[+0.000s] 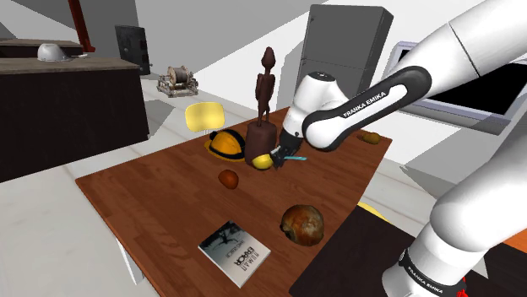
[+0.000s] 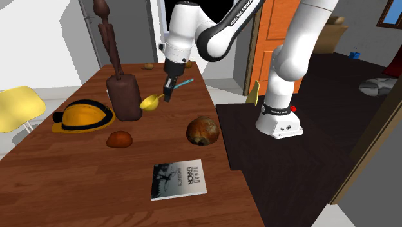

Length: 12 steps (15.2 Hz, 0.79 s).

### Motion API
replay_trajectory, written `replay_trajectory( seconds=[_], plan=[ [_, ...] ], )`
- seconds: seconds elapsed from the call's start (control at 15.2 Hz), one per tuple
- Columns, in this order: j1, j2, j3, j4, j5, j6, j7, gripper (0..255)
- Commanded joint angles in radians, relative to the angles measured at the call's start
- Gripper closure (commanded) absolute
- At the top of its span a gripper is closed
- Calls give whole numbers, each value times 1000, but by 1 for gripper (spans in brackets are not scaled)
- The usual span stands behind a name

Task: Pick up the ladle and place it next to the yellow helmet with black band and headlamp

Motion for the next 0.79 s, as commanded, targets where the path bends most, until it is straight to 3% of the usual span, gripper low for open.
replay_trajectory(
  seconds=[0.0,0.73],
  plan=[
    [-25,36,-38,31,-7,4,-57,255],
    [-134,273,-171,293,-16,-23,-299,255]
  ],
)
